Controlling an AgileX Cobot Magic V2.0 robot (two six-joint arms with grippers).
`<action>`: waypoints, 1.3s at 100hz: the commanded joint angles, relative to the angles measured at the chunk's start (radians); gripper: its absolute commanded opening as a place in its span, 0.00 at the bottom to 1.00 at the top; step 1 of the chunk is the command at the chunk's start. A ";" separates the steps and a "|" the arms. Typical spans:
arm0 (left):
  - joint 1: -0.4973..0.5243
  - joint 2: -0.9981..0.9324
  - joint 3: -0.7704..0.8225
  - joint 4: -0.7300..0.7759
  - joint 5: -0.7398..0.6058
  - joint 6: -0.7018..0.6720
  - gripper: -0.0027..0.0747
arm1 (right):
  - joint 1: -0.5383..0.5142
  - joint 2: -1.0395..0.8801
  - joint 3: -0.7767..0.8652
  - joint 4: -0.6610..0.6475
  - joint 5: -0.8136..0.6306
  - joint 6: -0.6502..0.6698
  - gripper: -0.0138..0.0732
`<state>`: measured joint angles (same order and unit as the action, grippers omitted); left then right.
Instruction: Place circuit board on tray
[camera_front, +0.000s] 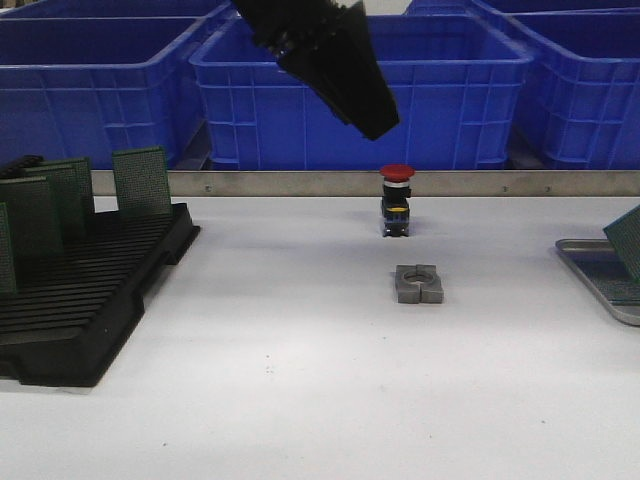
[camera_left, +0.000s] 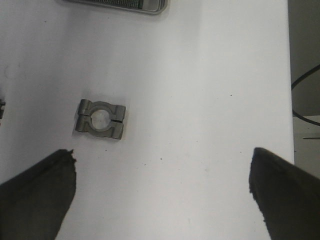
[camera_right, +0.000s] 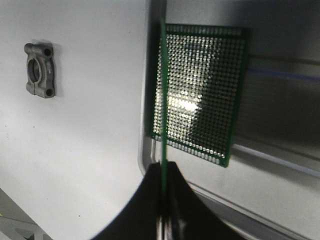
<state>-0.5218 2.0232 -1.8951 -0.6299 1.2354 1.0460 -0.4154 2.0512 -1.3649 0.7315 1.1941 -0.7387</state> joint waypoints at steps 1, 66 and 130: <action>-0.007 -0.067 -0.031 -0.051 0.039 -0.008 0.88 | -0.004 -0.053 -0.029 0.042 0.078 -0.004 0.13; -0.007 -0.067 -0.031 -0.051 0.039 -0.008 0.88 | -0.004 -0.053 -0.029 0.042 0.047 -0.004 0.66; -0.005 -0.077 -0.031 -0.047 0.010 -0.058 0.88 | 0.007 -0.097 -0.029 0.054 -0.006 -0.003 0.77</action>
<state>-0.5218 2.0232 -1.8951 -0.6299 1.2354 1.0238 -0.4134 2.0418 -1.3649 0.7354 1.1764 -0.7387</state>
